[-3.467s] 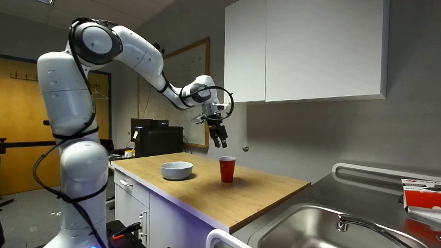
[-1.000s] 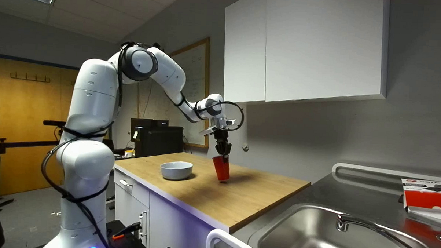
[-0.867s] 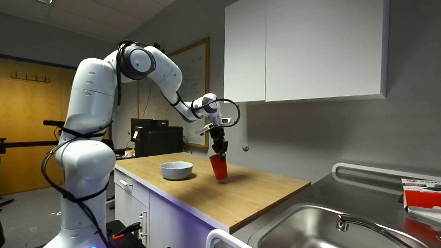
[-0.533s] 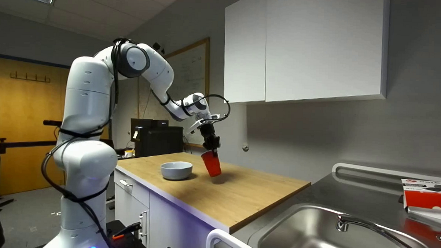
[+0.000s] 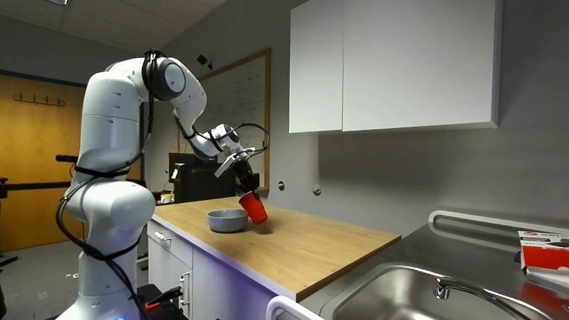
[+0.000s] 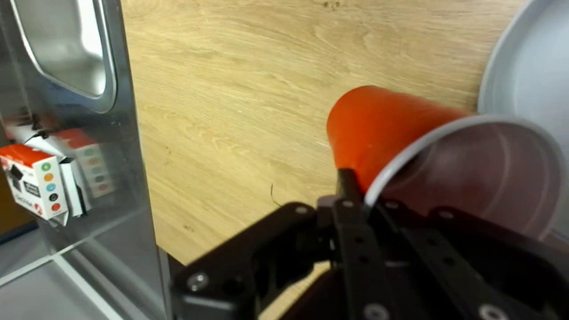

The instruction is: Get the red cup from the table and pour its contents in the white bowl

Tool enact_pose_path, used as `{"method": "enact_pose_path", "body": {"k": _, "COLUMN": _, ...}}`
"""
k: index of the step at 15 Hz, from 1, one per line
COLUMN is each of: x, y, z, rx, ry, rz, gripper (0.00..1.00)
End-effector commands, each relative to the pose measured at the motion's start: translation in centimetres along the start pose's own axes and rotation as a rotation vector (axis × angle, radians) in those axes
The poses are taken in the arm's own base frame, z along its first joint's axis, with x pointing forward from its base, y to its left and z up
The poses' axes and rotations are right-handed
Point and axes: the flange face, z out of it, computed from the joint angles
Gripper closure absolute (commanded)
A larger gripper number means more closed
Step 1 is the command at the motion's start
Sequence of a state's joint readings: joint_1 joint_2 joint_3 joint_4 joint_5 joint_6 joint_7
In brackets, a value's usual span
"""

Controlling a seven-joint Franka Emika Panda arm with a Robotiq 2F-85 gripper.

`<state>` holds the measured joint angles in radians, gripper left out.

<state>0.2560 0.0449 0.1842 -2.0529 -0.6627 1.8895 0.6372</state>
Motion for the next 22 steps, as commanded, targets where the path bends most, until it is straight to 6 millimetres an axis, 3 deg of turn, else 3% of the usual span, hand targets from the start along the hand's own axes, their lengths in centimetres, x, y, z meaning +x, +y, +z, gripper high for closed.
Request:
{"method": "enact_pose_path", "body": {"k": 1, "x": -1.6, "y": -2.7, "z": -1.2, "rx": -0.150, "ry": 0.056, "rz": -0.023, "gripper": 0.99}}
{"method": "enact_pose_path", "body": {"k": 7, "x": -3.5, "y": -6.1, "z": -2.1, "rx": -0.334, "ry": 0.105, "rz": -0.051, "gripper": 0.99}}
{"method": "enact_pose_path", "body": {"k": 14, "x": -6.0, "y": -9.1, "z": -4.9, "rx": -0.443, "ry": 0.128, "rz": -0.057, "gripper": 0.99}}
{"method": "enact_pose_path", "body": {"k": 18, "x": -7.3, "y": -9.9, "z": -5.6, "rx": -0.524, "ry": 0.137, "rz": -0.033, "gripper": 0.99}}
{"method": "enact_pose_path", "body": {"k": 22, "x": -7.5, "y": -10.2, "z": -4.8, "rx": -0.626, "ry": 0.163, "rz": 0.010, "gripper": 0.99}}
